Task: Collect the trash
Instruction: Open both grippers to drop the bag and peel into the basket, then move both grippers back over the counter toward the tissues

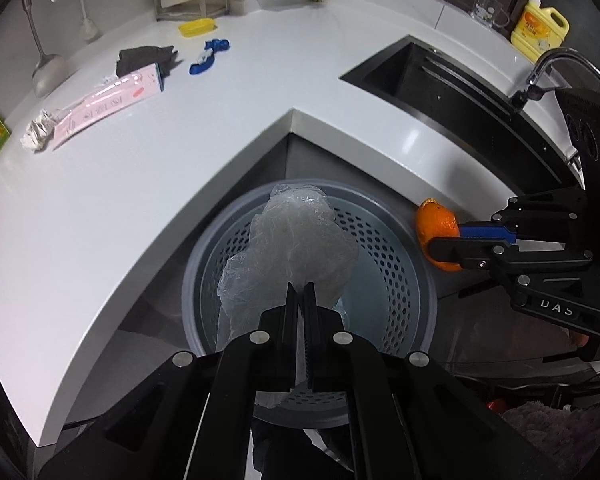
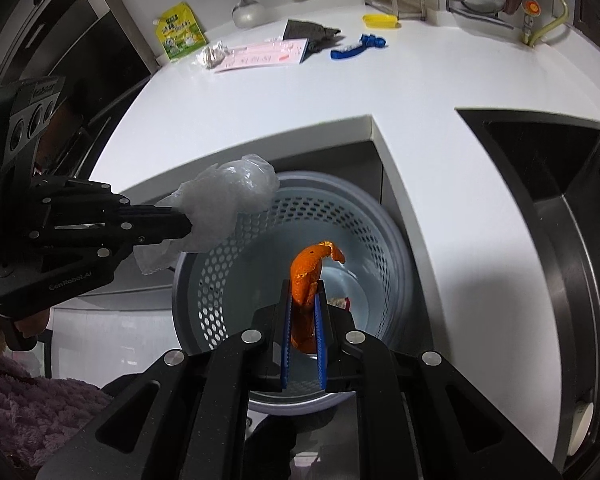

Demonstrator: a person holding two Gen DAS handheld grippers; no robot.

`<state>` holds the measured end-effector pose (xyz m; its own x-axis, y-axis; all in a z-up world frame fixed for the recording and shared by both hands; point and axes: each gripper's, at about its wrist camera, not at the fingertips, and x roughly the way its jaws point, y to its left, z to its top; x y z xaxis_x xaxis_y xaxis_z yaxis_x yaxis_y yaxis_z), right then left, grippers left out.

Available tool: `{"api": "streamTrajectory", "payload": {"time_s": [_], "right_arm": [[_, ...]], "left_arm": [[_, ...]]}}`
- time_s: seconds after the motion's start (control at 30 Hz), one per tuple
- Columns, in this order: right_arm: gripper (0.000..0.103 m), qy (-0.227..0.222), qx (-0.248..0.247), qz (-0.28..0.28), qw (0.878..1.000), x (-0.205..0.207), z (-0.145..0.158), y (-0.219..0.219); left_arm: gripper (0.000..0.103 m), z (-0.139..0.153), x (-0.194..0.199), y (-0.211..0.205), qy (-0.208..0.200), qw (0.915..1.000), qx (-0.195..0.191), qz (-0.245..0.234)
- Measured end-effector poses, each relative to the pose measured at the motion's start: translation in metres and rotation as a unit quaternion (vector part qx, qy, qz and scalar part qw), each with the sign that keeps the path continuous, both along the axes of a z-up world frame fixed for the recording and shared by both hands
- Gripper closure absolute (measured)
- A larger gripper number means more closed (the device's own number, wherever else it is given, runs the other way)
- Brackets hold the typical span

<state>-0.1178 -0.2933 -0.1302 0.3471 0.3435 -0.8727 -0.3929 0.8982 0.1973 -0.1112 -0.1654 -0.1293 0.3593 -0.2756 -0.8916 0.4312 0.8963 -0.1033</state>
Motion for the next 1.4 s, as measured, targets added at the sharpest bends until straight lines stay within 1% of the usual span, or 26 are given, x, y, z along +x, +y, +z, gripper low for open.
{"api": "streamTrajectory", "payload": {"time_s": [0.13, 0.4, 0.5, 0.63, 0.7, 0.73, 0.77, 0.8, 0.9, 0.93, 0.97, 1.0, 1.03, 1.07, 1.13, 1.17, 1.23, 1.3, 1.4], "right_arm": [[0.093, 0.009, -0.002, 0.002, 1.0, -0.001, -0.008, 0.002], [0.093, 0.025, 0.004, 0.002, 1.0, 0.002, -0.022, 0.005], [0.093, 0.032, 0.006, 0.004, 0.999, 0.004, -0.026, 0.007], [0.09, 0.049, 0.01, 0.012, 0.999, 0.006, -0.034, 0.011], [0.086, 0.05, 0.003, 0.017, 0.999, 0.005, -0.036, 0.013], [0.074, 0.05, 0.002, 0.018, 0.999, 0.005, -0.036, 0.012], [0.061, 0.048, 0.002, 0.016, 0.999, 0.004, -0.035, 0.012], [0.059, 0.046, 0.0, 0.015, 0.999, 0.004, -0.034, 0.011], [0.058, 0.044, -0.005, 0.015, 0.999, 0.004, -0.032, 0.01], [0.054, 0.045, -0.005, 0.015, 0.999, 0.004, -0.032, 0.008], [0.045, 0.045, -0.006, 0.012, 0.999, 0.005, -0.031, 0.007], [0.042, 0.044, -0.007, 0.008, 0.999, 0.005, -0.031, 0.006], [0.039, 0.044, -0.002, 0.005, 0.999, 0.005, -0.03, 0.004], [0.034, 0.046, 0.001, 0.004, 0.999, 0.005, -0.03, 0.004], [0.029, 0.043, -0.001, 0.0, 0.999, 0.005, -0.029, 0.003], [0.029, 0.045, 0.001, 0.001, 0.999, 0.007, -0.029, 0.004], [0.029, 0.047, 0.002, 0.001, 0.999, 0.006, -0.028, 0.003], [0.029, 0.043, 0.001, 0.003, 0.999, 0.007, -0.027, 0.003], [0.028, 0.034, 0.0, 0.002, 0.999, 0.009, -0.021, 0.004]], "left_arm": [[0.099, -0.01, 0.0, -0.004, 0.012, 0.9999, 0.004, -0.006], [0.099, -0.021, 0.005, -0.008, 0.035, 0.9992, 0.011, -0.018], [0.098, -0.024, 0.006, -0.011, 0.044, 0.9987, 0.009, -0.023], [0.096, -0.031, 0.008, -0.014, 0.066, 0.9971, 0.002, -0.038], [0.084, -0.033, 0.009, -0.016, 0.069, 0.9967, 0.003, -0.043], [0.073, -0.033, 0.009, -0.016, 0.071, 0.9966, 0.003, -0.041], [0.067, -0.033, 0.01, -0.016, 0.07, 0.9968, 0.003, -0.039], [0.066, -0.033, 0.01, -0.016, 0.069, 0.9969, 0.002, -0.038], [0.066, -0.031, 0.013, -0.019, 0.063, 0.9971, 0.01, -0.041], [0.066, -0.03, 0.014, -0.02, 0.061, 0.9972, 0.011, -0.042], [0.064, -0.029, 0.014, -0.02, 0.058, 0.9974, 0.013, -0.042], [0.061, -0.027, 0.015, -0.021, 0.053, 0.9977, 0.015, -0.041], [0.052, -0.025, 0.015, -0.021, 0.049, 0.9979, 0.014, -0.04], [0.043, -0.022, 0.015, -0.02, 0.042, 0.9982, 0.013, -0.04], [0.034, -0.018, 0.015, -0.019, 0.032, 0.9987, 0.014, -0.036], [0.031, -0.017, 0.016, -0.019, 0.029, 0.9989, 0.016, -0.034], [0.028, -0.018, 0.018, -0.015, 0.037, 0.9988, 0.013, -0.027], [0.028, -0.015, 0.02, -0.011, 0.041, 0.9989, 0.008, -0.021], [0.028, -0.007, 0.022, -0.004, 0.027, 0.9995, 0.005, -0.015]]}}
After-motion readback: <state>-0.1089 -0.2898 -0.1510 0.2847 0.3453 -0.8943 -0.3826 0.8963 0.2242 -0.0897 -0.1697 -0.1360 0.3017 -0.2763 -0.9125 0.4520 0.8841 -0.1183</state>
